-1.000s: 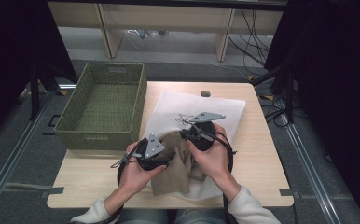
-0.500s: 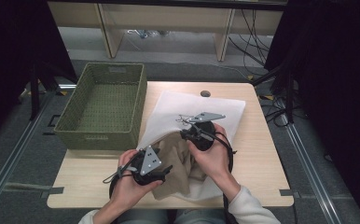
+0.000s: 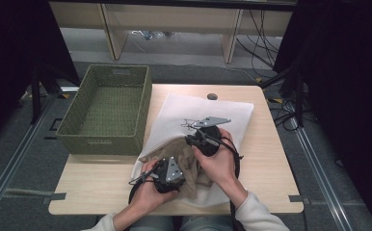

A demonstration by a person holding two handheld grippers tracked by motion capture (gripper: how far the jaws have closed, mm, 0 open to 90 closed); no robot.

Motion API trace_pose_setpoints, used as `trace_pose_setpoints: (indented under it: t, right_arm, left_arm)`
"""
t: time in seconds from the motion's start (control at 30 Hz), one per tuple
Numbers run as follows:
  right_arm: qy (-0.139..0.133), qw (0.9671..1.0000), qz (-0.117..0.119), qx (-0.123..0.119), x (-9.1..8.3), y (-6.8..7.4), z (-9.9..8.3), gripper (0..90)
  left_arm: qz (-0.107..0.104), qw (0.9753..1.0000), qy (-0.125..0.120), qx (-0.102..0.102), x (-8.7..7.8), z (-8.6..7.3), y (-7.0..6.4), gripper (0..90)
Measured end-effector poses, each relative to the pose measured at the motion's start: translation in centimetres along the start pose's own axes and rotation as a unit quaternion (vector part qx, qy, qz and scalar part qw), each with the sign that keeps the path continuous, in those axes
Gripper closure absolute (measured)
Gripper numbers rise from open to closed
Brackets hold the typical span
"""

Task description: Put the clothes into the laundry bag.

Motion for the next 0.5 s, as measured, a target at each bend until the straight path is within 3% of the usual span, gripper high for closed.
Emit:
trace_pose_setpoints:
  t: [0.13, 0.23, 0.3, 0.33, 0.43, 0.5]
  right_arm:
    - [-0.002, 0.9999, 0.004, -0.01, 0.2, 0.1, 0.0, 88.1]
    - [0.003, 1.0, 0.006, -0.005, 0.0, 0.3, 0.0, 88.1]
    - [-0.004, 0.9998, 0.01, -0.019, 0.1, 0.4, 0.1, 88.1]
    - [0.0, 0.9999, 0.011, -0.001, -0.1, 0.6, 0.0, 88.1]
    - [-0.002, 0.9998, 0.017, 0.003, -0.3, 1.0, 0.2, 88.1]
    - [-0.01, 0.9998, 0.019, -0.004, -0.4, 1.0, 0.4, 88.1]
  left_arm:
    - [0.005, 0.9999, -0.01, -0.007, 0.1, 0.5, 0.7, 69.8]
    - [-0.01, 0.9993, -0.024, -0.029, 0.0, 1.2, 1.2, 84.3]
    - [-0.012, 0.9987, -0.038, -0.034, -0.2, 1.7, 1.3, 88.0]
    - [-0.014, 0.9984, -0.044, -0.033, -0.3, 2.0, 1.5, 88.5]
    - [-0.008, 0.9984, -0.048, -0.029, -0.8, 2.7, 2.2, 88.9]
    - [-0.005, 0.9967, -0.068, -0.043, -1.0, 3.4, 2.6, 89.0]
Point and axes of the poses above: each handheld gripper's, and its own axes: x roughly forward along the jaws, z roughly out of its top, y roughly to its left, the point moved 7 cm from there along x, roughly forward along the jaws, and after that the axes turned 5 degrees about -x, right-handed, at the moved point
